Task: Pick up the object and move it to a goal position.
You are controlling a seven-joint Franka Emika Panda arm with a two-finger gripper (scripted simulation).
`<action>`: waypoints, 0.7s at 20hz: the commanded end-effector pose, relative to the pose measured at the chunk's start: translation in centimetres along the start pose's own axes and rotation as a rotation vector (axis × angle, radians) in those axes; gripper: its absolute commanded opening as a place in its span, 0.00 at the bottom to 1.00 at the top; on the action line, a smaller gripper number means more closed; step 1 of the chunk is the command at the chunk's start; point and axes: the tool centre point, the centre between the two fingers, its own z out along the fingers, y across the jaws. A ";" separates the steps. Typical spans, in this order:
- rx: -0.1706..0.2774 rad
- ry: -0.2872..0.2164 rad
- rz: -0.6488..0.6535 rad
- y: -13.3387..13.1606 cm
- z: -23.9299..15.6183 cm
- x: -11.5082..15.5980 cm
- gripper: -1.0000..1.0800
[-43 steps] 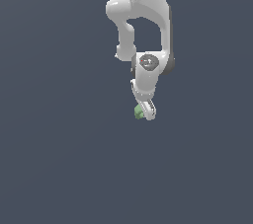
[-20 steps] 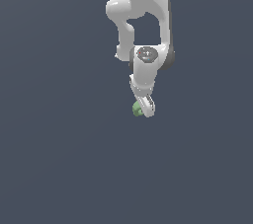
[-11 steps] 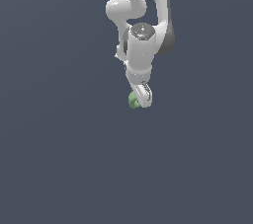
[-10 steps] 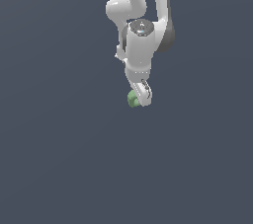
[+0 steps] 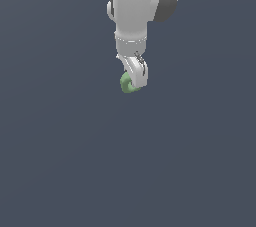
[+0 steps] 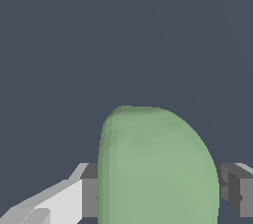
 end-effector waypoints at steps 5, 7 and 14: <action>-0.001 0.000 0.000 0.5 -6.8 2.0 0.00; -0.001 0.000 0.000 0.6 -8.7 2.5 0.00; -0.001 0.000 -0.002 0.7 -13.8 4.0 0.00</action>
